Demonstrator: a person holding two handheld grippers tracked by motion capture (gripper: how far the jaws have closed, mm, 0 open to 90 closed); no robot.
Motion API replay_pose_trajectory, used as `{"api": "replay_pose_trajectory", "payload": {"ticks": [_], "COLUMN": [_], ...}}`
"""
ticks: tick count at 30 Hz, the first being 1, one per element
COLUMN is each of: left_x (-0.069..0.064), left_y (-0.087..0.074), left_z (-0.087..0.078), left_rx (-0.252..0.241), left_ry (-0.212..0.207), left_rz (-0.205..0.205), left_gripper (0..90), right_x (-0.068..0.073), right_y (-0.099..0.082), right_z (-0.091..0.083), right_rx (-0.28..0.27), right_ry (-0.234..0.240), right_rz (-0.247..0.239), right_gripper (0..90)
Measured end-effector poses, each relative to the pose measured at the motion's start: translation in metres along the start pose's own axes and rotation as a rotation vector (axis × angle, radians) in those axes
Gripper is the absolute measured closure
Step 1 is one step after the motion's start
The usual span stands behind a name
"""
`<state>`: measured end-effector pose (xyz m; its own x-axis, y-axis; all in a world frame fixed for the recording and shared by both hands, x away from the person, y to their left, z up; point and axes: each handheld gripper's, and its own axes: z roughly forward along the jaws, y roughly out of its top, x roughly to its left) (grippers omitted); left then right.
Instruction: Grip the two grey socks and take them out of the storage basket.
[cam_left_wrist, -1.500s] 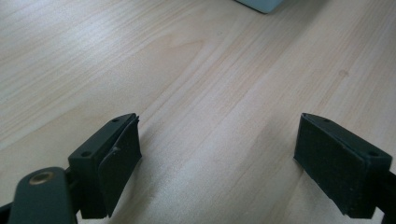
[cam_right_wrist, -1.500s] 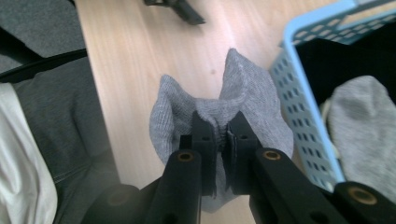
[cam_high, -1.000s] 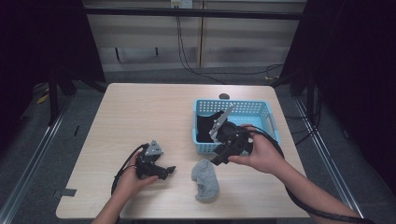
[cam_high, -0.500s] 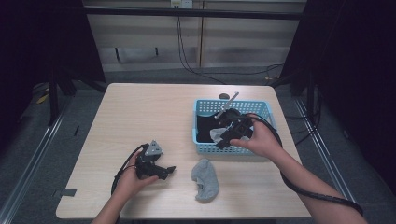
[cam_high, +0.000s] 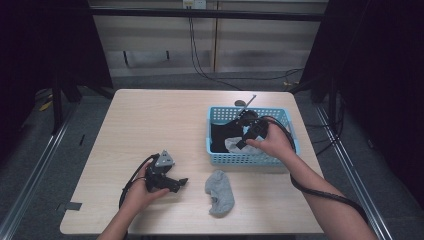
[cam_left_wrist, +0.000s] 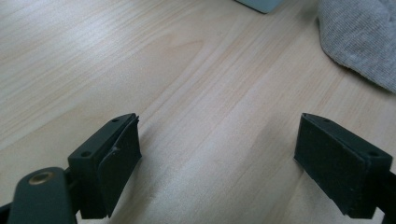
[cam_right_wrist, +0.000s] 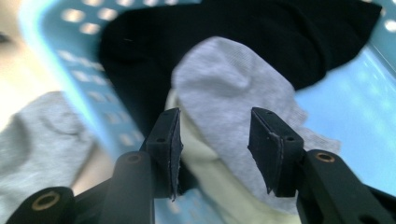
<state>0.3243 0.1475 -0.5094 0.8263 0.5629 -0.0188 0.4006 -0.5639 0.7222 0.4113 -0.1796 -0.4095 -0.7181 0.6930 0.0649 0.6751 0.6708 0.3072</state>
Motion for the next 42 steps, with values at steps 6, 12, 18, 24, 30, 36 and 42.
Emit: {"api": "replay_pose_trajectory", "payload": {"ticks": [6, 12, 18, 24, 30, 36, 42], "left_x": [0.000, 0.000, 0.000, 0.000, 0.000, 0.000, 0.000], "left_y": [0.000, 0.000, 0.000, 0.000, 0.000, 0.000, 0.000], "left_z": [0.000, 0.000, 0.000, 0.000, 0.000, 0.000, 0.000], "left_rx": [0.000, 0.000, 0.001, 0.001, 0.001, 0.000, -0.002], "left_ry": [-0.001, -0.004, -0.004, -0.004, -0.004, -0.004, -0.005], "left_rz": [0.000, -0.005, -0.004, -0.004, -0.004, -0.003, -0.004], "left_gripper": [13.4, 13.3, 13.2, 13.2, 13.2, 13.2, 13.2], "right_x": [-0.015, -0.028, -0.031, -0.030, -0.027, -0.026, -0.029], "right_y": [-0.005, -0.006, -0.005, -0.002, 0.002, 0.005, 0.003], "right_z": [0.020, 0.034, 0.046, 0.058, 0.059, 0.052, 0.039], "right_rx": [0.026, 0.038, 0.054, 0.084, 0.111, 0.122, 0.096], "right_ry": [-0.030, -0.052, -0.064, -0.060, -0.056, -0.059, -0.042], "right_rz": [0.041, 0.069, 0.081, 0.075, 0.057, 0.048, 0.067], "right_gripper": [55.6, 57.6, 59.3, 67.6, 84.2, 86.4, 86.5]}}
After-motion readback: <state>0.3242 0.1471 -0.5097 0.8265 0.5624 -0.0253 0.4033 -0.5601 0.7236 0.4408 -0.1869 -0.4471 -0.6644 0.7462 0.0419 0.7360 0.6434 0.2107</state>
